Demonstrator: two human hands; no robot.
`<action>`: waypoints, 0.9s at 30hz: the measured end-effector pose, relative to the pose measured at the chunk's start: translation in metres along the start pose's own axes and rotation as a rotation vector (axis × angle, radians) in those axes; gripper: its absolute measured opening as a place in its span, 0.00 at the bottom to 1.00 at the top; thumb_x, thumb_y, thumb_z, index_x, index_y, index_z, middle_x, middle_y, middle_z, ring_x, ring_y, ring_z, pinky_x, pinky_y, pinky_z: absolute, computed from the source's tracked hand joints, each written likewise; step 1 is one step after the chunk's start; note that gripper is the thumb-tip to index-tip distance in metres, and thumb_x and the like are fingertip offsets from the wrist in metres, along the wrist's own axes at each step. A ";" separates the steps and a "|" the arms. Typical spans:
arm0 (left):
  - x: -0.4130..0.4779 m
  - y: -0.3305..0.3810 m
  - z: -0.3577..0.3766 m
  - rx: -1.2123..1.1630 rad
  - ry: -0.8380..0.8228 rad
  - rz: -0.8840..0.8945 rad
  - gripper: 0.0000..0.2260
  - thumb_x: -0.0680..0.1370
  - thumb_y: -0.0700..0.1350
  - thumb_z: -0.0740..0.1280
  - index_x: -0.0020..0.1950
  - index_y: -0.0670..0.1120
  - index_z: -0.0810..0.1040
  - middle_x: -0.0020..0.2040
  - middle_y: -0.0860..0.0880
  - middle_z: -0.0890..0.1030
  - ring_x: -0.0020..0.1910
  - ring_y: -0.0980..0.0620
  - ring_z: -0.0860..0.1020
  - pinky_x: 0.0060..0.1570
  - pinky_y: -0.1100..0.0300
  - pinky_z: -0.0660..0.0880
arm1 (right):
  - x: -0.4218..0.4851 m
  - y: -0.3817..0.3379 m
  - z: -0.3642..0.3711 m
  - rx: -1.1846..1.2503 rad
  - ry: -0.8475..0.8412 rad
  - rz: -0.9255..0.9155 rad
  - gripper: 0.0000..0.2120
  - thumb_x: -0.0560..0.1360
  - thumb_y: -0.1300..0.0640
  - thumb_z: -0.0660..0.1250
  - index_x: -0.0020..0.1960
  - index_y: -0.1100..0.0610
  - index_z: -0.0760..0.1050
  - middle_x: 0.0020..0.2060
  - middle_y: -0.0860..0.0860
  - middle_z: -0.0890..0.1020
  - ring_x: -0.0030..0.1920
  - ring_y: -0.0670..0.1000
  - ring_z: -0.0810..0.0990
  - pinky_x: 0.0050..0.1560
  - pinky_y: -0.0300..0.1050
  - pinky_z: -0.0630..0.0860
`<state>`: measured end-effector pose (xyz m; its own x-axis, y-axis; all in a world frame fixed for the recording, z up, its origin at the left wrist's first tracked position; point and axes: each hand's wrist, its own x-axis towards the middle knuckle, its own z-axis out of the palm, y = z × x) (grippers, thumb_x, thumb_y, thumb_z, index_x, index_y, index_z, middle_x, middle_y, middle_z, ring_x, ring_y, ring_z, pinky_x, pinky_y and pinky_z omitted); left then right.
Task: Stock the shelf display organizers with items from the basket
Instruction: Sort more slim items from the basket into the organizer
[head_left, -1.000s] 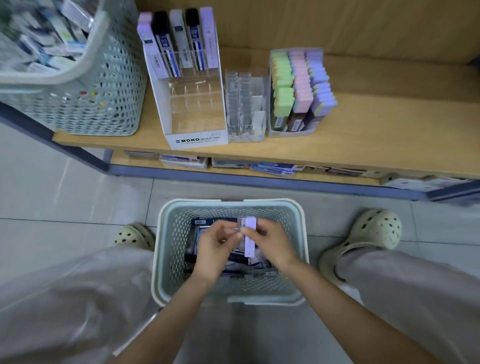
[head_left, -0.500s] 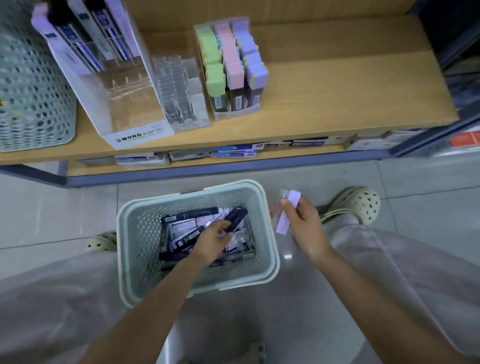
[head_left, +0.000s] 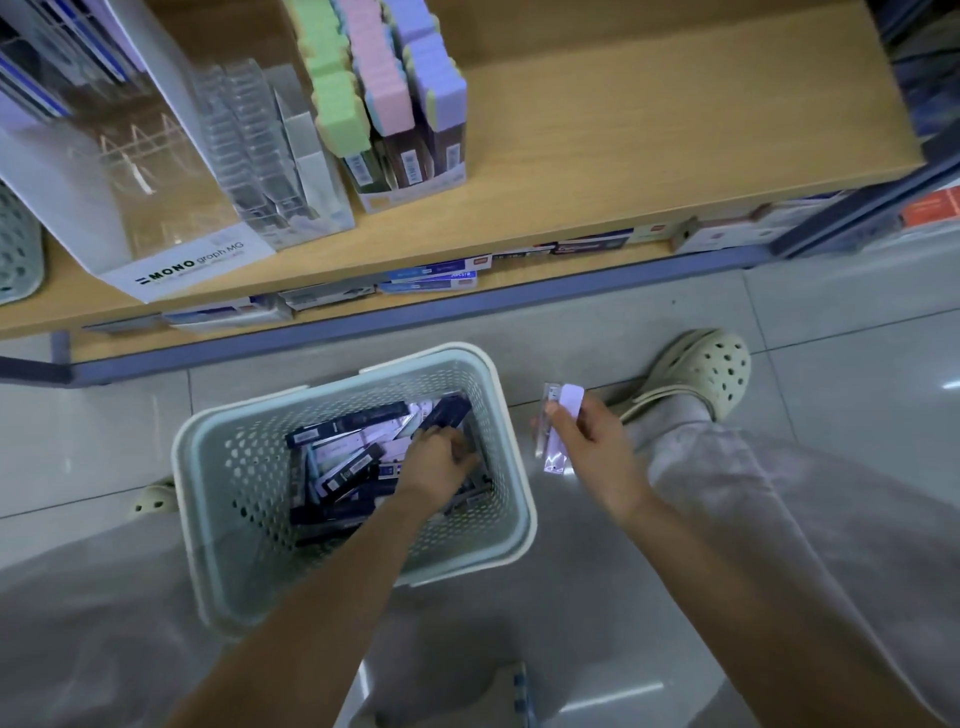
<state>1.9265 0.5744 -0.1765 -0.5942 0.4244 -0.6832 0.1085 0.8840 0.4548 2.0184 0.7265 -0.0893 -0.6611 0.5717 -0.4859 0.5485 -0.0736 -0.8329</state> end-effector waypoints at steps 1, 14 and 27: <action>-0.001 0.004 0.003 -0.093 0.014 -0.045 0.10 0.74 0.43 0.70 0.37 0.46 0.70 0.37 0.51 0.72 0.46 0.45 0.73 0.45 0.57 0.67 | 0.000 0.001 0.001 -0.004 -0.003 0.009 0.07 0.79 0.61 0.62 0.47 0.63 0.76 0.37 0.47 0.81 0.36 0.37 0.78 0.42 0.30 0.72; -0.018 0.015 0.009 -0.542 0.095 -0.339 0.10 0.78 0.34 0.64 0.58 0.36 0.78 0.52 0.39 0.82 0.53 0.42 0.79 0.56 0.54 0.74 | -0.002 -0.004 -0.001 0.031 -0.013 0.049 0.09 0.79 0.59 0.61 0.41 0.51 0.73 0.37 0.49 0.82 0.40 0.52 0.80 0.49 0.49 0.76; -0.080 0.041 -0.056 -0.966 0.128 -0.070 0.11 0.83 0.37 0.50 0.58 0.41 0.71 0.42 0.32 0.80 0.39 0.37 0.81 0.53 0.46 0.76 | -0.025 -0.034 -0.008 0.026 -0.060 0.012 0.06 0.80 0.56 0.58 0.46 0.56 0.69 0.34 0.48 0.77 0.36 0.51 0.77 0.42 0.48 0.74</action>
<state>1.9337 0.5658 -0.0710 -0.6624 0.3021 -0.6855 -0.5964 0.3411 0.7266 2.0204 0.7210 -0.0470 -0.6844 0.5207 -0.5104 0.5436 -0.1021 -0.8331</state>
